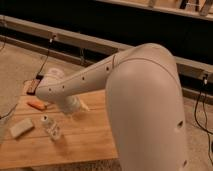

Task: Knock the bottle over

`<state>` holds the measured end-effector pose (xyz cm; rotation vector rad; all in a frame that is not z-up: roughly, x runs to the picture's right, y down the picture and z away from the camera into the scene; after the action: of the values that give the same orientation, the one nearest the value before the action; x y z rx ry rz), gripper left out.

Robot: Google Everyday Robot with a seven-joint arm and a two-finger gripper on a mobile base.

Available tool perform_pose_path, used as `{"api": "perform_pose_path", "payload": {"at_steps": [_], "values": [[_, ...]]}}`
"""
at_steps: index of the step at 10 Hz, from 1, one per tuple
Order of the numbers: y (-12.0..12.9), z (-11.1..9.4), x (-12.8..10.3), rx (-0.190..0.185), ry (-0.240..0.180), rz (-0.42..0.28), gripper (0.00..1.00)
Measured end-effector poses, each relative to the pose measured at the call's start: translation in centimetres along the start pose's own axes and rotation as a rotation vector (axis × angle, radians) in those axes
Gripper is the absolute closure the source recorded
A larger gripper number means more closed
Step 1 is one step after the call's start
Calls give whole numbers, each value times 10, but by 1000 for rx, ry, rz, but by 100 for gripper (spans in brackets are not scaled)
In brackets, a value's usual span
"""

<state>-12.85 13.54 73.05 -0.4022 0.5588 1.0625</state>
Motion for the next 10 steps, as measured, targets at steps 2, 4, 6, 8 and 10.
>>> {"api": "perform_pose_path", "payload": {"at_steps": [2, 4, 6, 8, 10], "values": [[-8, 0, -3, 18, -10, 20, 35], [-4, 1, -5, 22, -15, 10, 35], [16, 5, -6, 14, -16, -27, 35], [46, 11, -10, -1, -16, -74, 35], [96, 15, -16, -32, -19, -155, 35]]}}
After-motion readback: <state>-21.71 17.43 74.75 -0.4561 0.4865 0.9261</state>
